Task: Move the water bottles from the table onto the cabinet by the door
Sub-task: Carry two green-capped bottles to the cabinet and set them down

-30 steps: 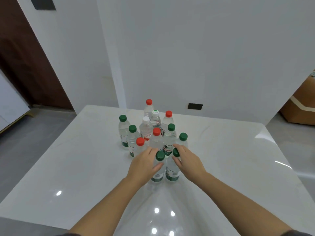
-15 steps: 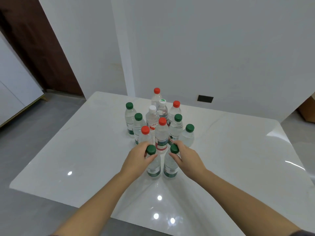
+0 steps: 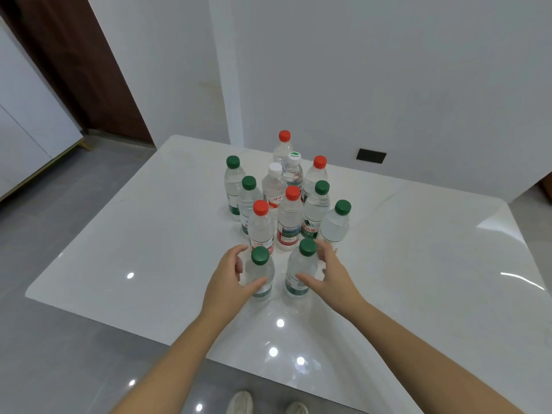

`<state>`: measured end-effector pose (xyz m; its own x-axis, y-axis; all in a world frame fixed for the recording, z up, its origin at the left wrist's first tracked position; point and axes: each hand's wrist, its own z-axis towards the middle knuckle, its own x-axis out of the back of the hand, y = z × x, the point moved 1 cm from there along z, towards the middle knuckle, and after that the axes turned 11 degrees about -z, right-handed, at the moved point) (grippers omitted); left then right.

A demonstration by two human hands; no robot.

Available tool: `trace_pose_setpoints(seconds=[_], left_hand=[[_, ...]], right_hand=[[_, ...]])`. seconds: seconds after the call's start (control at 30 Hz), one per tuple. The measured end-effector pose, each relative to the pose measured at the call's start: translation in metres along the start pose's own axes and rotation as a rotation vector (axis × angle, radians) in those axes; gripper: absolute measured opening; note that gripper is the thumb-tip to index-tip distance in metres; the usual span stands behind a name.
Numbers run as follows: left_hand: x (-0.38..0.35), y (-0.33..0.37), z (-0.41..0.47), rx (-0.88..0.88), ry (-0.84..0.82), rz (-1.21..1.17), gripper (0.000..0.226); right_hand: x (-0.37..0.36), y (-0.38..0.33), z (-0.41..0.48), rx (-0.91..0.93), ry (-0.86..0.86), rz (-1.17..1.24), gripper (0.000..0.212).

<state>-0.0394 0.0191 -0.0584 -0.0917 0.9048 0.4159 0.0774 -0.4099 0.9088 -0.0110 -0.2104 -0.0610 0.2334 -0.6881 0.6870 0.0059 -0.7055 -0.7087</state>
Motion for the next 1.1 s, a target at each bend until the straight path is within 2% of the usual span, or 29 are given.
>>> trace_pose_setpoints(seconds=[0.1,0.17,0.23,0.47,0.67,0.9,1.1], left_hand=[[-0.009,-0.027,-0.008,0.130,-0.010,-0.077,0.096],[-0.020,-0.046,-0.011,0.182,-0.017,-0.126,0.108],[-0.030,-0.062,-0.011,0.233,0.000,-0.186,0.111],[-0.058,-0.093,0.004,0.258,0.051,-0.343,0.098],[-0.074,-0.091,0.006,0.299,0.134,-0.328,0.057],[-0.067,-0.063,0.002,0.326,0.173,-0.324,0.044],[-0.027,0.010,0.008,0.173,0.201,-0.405,0.049]], right_hand=[[-0.017,0.023,-0.004,-0.082,-0.026,0.037,0.100],[-0.029,0.031,-0.003,-0.096,-0.055,0.071,0.101],[-0.041,0.037,0.001,-0.110,-0.071,0.118,0.098],[-0.077,0.060,0.024,-0.185,-0.052,0.194,0.078],[-0.090,0.076,0.030,-0.208,-0.033,0.149,0.068],[-0.076,0.056,0.016,-0.210,0.036,0.195,0.053],[-0.021,-0.012,0.009,-0.035,0.160,0.352,0.064]])
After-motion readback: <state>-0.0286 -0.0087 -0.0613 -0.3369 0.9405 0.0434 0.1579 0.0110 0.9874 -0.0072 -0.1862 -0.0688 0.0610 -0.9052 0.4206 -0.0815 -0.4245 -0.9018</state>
